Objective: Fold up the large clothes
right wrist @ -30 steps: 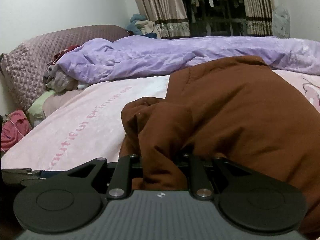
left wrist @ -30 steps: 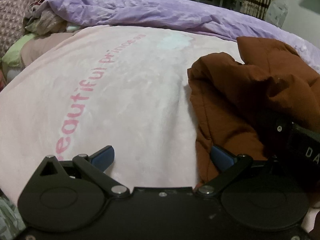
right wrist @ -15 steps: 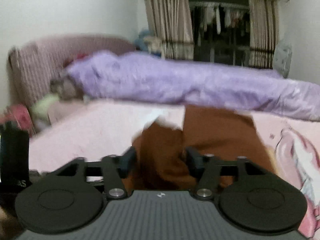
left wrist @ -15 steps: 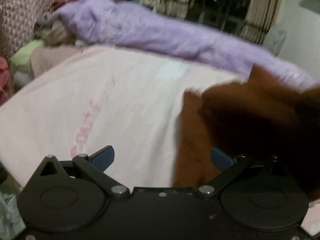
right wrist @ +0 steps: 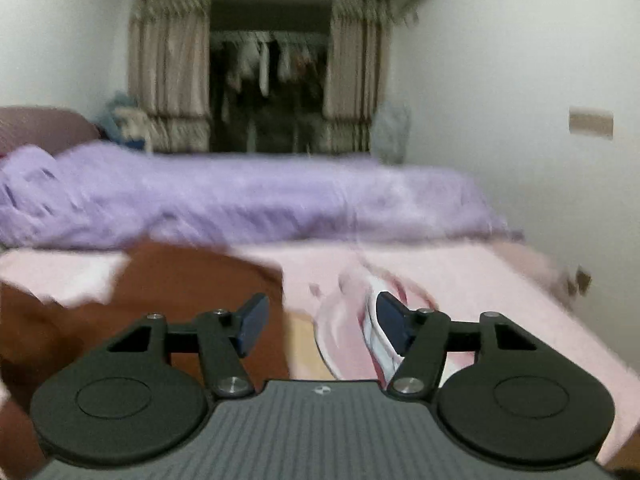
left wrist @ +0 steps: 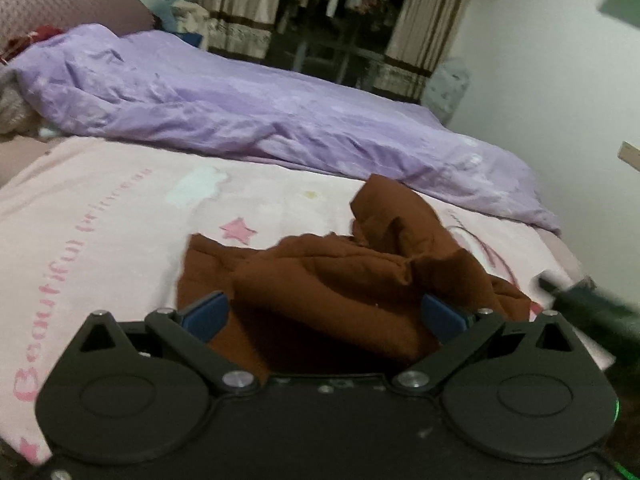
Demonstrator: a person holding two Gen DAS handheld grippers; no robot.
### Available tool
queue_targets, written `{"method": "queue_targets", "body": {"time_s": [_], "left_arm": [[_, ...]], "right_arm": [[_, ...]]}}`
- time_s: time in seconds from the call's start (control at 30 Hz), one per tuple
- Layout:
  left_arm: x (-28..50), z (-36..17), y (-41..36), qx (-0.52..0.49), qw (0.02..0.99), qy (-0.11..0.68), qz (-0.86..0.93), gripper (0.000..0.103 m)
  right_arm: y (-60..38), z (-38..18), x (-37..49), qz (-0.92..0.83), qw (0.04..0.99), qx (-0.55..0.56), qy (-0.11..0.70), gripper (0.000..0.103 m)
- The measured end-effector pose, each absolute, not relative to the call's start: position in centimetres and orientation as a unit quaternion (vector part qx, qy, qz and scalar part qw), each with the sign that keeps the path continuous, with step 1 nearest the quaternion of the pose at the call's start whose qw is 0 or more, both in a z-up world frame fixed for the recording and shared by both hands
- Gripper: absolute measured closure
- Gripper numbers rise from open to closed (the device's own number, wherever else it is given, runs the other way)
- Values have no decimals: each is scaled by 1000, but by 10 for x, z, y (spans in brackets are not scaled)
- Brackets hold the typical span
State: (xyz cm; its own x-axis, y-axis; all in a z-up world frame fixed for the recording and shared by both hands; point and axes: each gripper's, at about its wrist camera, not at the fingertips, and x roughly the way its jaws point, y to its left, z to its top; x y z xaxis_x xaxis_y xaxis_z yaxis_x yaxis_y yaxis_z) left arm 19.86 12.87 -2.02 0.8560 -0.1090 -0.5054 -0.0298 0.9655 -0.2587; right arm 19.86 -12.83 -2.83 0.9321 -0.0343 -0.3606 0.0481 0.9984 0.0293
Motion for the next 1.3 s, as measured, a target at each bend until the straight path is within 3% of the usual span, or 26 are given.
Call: {"method": "queue_targets", "body": {"time_s": [0.17, 0.57, 0.77, 0.83, 0.87, 0.9, 0.97, 1.07, 1.17, 1.3], "left_arm": [[190, -14, 129, -134, 953, 267, -57, 0], [195, -14, 119, -139, 940, 290, -112, 0], [233, -58, 120, -129, 924, 353, -68, 0], [239, -74, 127, -149, 915, 368, -70, 13], [240, -79, 129, -153, 912, 373, -76, 35], [240, -82, 130, -154, 910, 376, -82, 50], [236, -77, 129, -146, 913, 370, -93, 69], [225, -56, 125, -125, 926, 343, -94, 76], [207, -38, 124, -98, 941, 316, -65, 78], [179, -27, 143, -85, 952, 294, -31, 78]], "right_arm": [[-122, -55, 216, 38, 969, 59, 237, 53], [-113, -61, 216, 82, 960, 79, 256, 60], [-106, -65, 215, 80, 960, 77, 257, 60], [-107, -65, 215, 85, 959, 81, 259, 60], [-106, -65, 215, 86, 958, 81, 260, 60], [-106, -66, 215, 88, 958, 80, 261, 60], [-102, -65, 214, 89, 959, 74, 260, 60], [-99, -57, 208, 95, 960, 67, 253, 59], [-100, -46, 200, 115, 960, 68, 246, 47], [-101, -31, 188, 123, 964, 63, 228, 45]]}}
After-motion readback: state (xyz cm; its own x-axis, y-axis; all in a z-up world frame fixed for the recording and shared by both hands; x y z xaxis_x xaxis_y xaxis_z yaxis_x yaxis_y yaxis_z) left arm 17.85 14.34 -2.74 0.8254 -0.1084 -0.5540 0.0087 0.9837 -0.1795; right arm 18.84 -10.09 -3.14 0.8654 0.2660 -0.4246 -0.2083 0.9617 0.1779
